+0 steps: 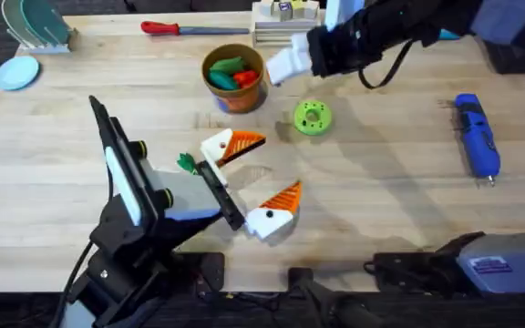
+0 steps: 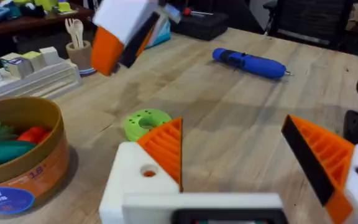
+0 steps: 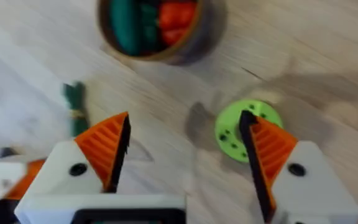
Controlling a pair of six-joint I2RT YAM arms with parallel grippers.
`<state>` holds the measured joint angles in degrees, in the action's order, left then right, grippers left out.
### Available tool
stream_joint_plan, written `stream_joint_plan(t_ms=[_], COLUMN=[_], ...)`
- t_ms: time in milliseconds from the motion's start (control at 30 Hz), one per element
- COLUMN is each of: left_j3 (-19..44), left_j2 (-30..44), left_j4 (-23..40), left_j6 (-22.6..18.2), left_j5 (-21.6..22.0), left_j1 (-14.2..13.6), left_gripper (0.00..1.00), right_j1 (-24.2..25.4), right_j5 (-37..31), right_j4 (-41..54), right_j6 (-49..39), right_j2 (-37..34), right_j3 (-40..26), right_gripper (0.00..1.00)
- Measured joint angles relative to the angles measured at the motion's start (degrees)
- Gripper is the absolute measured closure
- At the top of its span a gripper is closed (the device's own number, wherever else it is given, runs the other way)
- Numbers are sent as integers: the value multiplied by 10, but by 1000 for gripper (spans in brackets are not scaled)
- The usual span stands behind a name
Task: Pick up the gripper from the table and insert it into the empty holder that is missing its gripper. Then pick up a screw, insert it into the mounting hole, and use the screwdriver to tighten it. Finally, clean up the table by picking up the vegetable and placing it into the bucket.
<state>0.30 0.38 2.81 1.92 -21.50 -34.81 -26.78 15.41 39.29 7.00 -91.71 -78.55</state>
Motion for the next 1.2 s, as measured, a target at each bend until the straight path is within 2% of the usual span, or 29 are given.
stream_joint_plan(t_ms=[100,267,333,433,500,667,900,1200], left_j3=[0,0,0,0,0,0,0,0], left_j2=[0,0,0,0,0,0,0,0], left_j4=[0,0,0,0,0,0,0,0], left_j6=[0,0,0,0,0,0,0,0], left_j5=[0,0,0,0,0,0,0,0], left_j1=[0,0,0,0,0,0,0,0], left_gripper=[8,8,8,8,8,8,8,8], right_j1=[-23,-37,-38,-41,-46,-73,-99,-105], right_j5=[-75,-132,-145,-170,-188,-229,-249,-253], right_j4=[45,81,83,80,79,77,75,75], right_j6=[-24,-42,-44,-44,-43,-43,-43,-43], right_j2=[-7,-66,-86,-103,-106,-105,-111,-141], right_j3=[-3,-3,-3,-3,-3,-3,-3,-3], right_gripper=[8,16,68,217,320,488,591,663])
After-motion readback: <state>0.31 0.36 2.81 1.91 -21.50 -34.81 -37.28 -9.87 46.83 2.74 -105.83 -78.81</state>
